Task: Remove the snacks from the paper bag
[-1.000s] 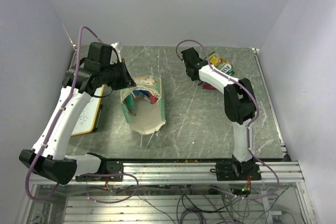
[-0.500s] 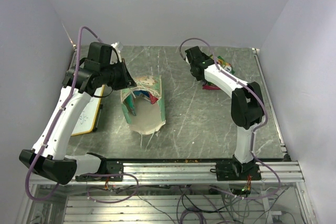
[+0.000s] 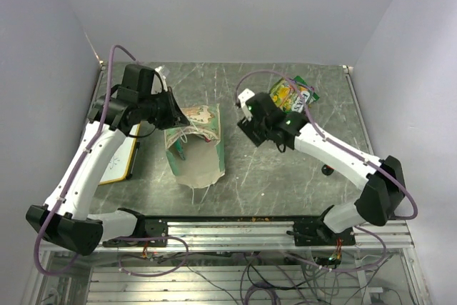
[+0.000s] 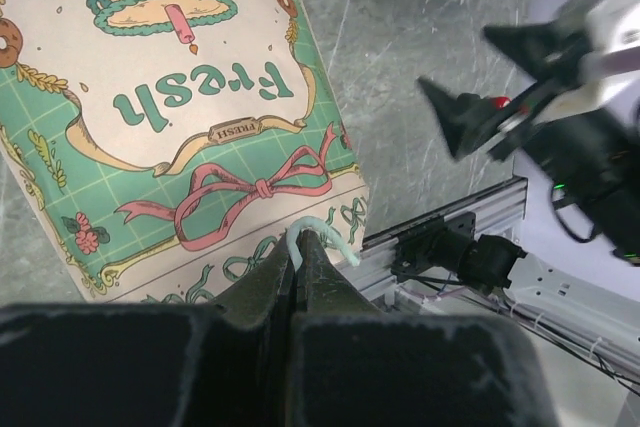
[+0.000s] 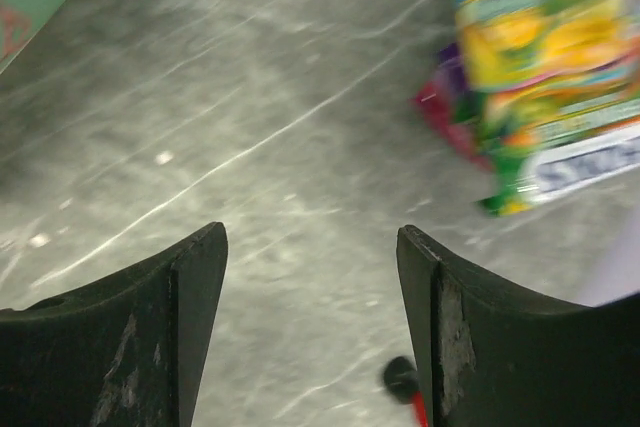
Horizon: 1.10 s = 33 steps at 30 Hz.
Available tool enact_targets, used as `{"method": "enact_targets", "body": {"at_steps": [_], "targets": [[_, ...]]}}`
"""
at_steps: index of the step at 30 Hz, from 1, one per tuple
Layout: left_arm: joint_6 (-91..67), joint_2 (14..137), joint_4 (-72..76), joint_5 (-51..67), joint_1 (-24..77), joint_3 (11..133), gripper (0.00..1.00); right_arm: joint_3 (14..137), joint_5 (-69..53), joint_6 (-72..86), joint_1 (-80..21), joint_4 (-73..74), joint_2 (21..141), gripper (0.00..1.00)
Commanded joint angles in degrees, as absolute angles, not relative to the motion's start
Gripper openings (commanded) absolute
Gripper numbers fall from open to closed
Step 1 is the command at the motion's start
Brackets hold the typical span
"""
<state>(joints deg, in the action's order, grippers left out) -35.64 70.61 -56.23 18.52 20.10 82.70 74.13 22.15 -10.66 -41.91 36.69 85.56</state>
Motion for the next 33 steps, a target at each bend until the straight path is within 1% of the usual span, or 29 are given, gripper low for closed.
{"method": "enact_targets", "body": {"at_steps": [1,4,7,12,16,19,23,24,26,29,33], "targets": [[-37.62,69.46,-52.96,21.94,20.48,80.96,0.07,66.82,16.00,4.82,-46.92,36.87,83.00,0.68],[-38.21,69.19,-52.45,22.47,20.48,80.22,0.07,63.53,15.98,8.77,-49.92,35.42,78.13,0.68],[-38.16,69.00,-52.03,23.02,20.48,79.85,0.07,60.12,14.56,11.44,-50.36,33.77,72.33,0.68],[-39.43,69.78,-50.15,25.10,20.48,79.69,0.07,56.16,8.60,10.32,-50.61,30.16,65.37,0.68],[-42.41,70.91,-46.62,28.34,20.48,78.72,0.07,52.62,-1.90,2.92,-51.10,22.01,59.99,0.68],[-44.52,72.24,-46.97,30.59,20.71,80.01,0.07,50.42,-10.66,0.09,-52.06,15.81,57.12,0.68],[-45.69,72.57,-47.04,29.02,23.11,80.30,0.07,43.55,-17.15,-0.46,-54.69,4.23,54.09,0.67],[-46.53,72.85,-48.39,28.75,23.73,80.85,0.07,39.24,-16.60,1.36,-56.16,-3.16,53.29,0.64],[-47.71,72.76,-49.51,27.40,24.06,81.28,0.07,35.45,-14.10,2.93,-58.10,-11.38,54.16,0.60],[-50.10,72.12,-48.55,26.94,24.17,80.53,0.07,32.59,-11.08,-0.58,-62.74,-21.96,58.80,0.50],[-51.03,72.84,-48.81,26.99,24.49,81.59,0.07,33.71,-0.31,-5.11,-69.26,-30.98,67.74,0.47]]}}
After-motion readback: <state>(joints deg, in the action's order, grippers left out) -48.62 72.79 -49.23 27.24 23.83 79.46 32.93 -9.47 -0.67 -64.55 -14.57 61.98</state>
